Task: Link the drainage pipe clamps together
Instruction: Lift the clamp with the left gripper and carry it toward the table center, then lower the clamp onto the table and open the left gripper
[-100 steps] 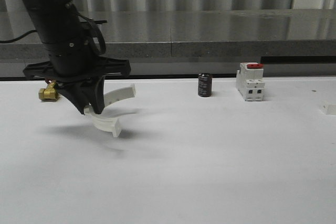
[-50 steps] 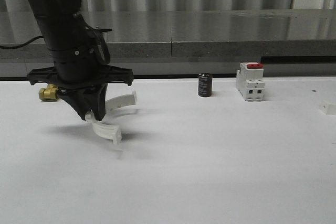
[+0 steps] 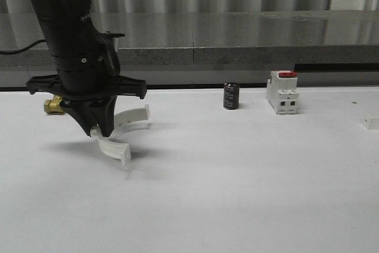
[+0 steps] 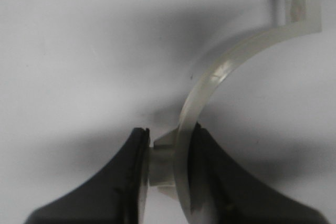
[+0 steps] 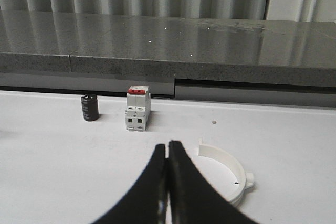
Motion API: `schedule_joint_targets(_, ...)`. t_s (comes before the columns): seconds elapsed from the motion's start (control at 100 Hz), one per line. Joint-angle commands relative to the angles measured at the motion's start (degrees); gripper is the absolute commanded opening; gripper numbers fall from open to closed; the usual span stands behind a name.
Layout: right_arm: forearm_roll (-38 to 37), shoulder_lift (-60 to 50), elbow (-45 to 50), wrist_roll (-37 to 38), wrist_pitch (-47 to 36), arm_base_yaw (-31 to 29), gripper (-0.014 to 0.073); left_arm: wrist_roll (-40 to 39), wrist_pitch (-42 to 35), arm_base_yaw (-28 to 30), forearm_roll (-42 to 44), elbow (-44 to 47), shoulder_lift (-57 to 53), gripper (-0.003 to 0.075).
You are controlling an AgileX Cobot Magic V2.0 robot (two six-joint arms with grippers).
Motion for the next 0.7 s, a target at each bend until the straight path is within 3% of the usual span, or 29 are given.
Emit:
schedule_joint_targets(0.0,-0.66,-0.76,-1.12,-0.02,-4.64,-0.27,-0.0067,-0.68,-0.84,-0.57,0.24,-1.76,-2.18,-0.0020)
schedule_joint_targets(0.23,-0.66,-0.76,-1.12,-0.02,-4.64,-0.27,-0.0067,-0.88,-0.58,-0.57,0.24,-1.76,-1.14,-0.0017)
schedule_joint_targets(0.3,-0.66,-0.76,-1.12,-0.02,-4.64,-0.27,-0.0067,-0.88,-0.67,-0.57,0.24,-1.76,-1.14,0.0022)
schedule_joint_targets(0.37,-0.66,-0.76,-1.12,-0.02,-4.64,-0.27,-0.0067,-0.88,-0.67,-0.57,0.24,-1.76,-1.14,0.0120)
schedule_joint_targets(0.54,-0.66,-0.76,-1.12,-0.02,-4.64,-0.27,-0.0067,-0.88,-0.67,-0.57,0.37,-1.76,-1.14,0.0477)
schedule_joint_targets(0.61,-0.66,-0.76,-1.12,-0.02,-4.64,-0.27,-0.0067,-0.88,-0.89,-0.57,0.52,-1.76,-1.14,0.0535)
schedule_joint_targets(0.69,-0.66,-0.76,-1.12,-0.02,-4.64,-0.27,-0.0067,-0.88,-1.18,-0.57,1.36,-1.76,-1.26,0.0531)
